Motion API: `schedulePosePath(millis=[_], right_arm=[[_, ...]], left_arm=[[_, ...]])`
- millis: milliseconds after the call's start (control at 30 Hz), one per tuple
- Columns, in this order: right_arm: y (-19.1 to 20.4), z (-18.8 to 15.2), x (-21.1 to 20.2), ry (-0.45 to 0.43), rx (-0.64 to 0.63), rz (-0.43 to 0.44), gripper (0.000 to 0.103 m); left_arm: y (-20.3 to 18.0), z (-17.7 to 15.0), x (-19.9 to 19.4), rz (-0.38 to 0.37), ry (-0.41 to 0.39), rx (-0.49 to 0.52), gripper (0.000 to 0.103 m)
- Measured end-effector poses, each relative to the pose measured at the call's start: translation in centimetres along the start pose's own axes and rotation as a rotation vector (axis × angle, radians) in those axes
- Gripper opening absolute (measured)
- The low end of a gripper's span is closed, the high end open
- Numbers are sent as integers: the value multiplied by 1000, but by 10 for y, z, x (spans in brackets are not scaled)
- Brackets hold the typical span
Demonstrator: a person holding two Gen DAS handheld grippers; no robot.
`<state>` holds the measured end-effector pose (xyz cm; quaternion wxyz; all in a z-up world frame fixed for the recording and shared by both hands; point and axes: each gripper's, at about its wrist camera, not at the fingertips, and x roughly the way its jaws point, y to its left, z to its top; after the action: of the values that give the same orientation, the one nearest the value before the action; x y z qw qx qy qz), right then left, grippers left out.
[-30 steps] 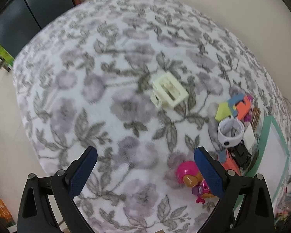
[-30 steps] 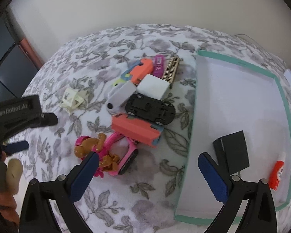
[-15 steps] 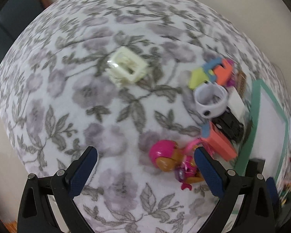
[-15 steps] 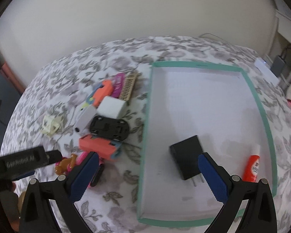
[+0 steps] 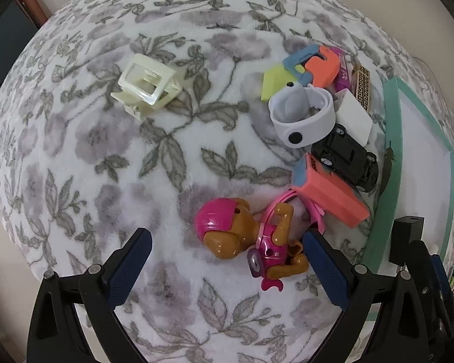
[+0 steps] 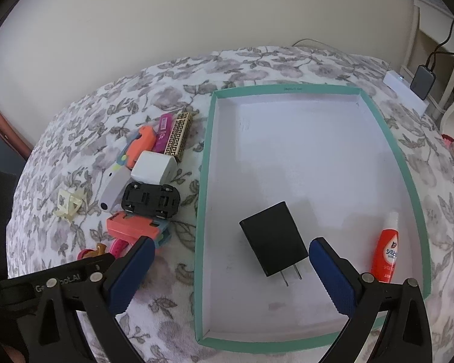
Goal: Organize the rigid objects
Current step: 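Move both tools back to the pile and lower over the pink figure and watch band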
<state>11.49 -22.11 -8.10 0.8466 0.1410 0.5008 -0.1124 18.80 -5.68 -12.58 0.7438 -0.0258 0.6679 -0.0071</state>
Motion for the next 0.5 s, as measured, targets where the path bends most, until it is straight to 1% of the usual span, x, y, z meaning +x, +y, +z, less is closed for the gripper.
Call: schedulePosePath(millis=[33, 100, 133, 167, 233, 300, 333, 367, 400, 433, 500], right_arm=[[0, 0, 0, 1, -1, 0, 103], [1, -1, 1, 5, -5, -1, 103], [1, -1, 1, 6, -7, -2, 103], [1, -1, 1, 7, -8, -3, 103], [2, -1, 2, 12, -13, -5, 103], [3, -2, 3, 16, -20, -8, 103], [4, -2, 3, 17, -23, -8, 103], [5, -2, 4, 18, -28, -9, 103], [6, -3, 4, 20, -34, -8, 103], [8, -3, 5, 23, -40, -6, 103], [12, -4, 6, 28, -54, 0, 103]], left_arm=[[1, -2, 1, -5, 0, -1, 100], [4, -2, 3, -25, 5, -12, 95], [6, -1, 3, -38, 7, -20, 87], [12, 0, 6, -58, 13, -32, 82], [18, 1, 9, -80, 16, -56, 81], [24, 0, 10, -69, 7, -56, 80], [25, 0, 9, -67, 5, -57, 77], [26, 1, 10, -76, 5, -64, 68], [28, 0, 9, -92, 6, -69, 65], [28, 0, 10, -111, 10, -76, 64], [31, 1, 5, -106, 4, -68, 64]])
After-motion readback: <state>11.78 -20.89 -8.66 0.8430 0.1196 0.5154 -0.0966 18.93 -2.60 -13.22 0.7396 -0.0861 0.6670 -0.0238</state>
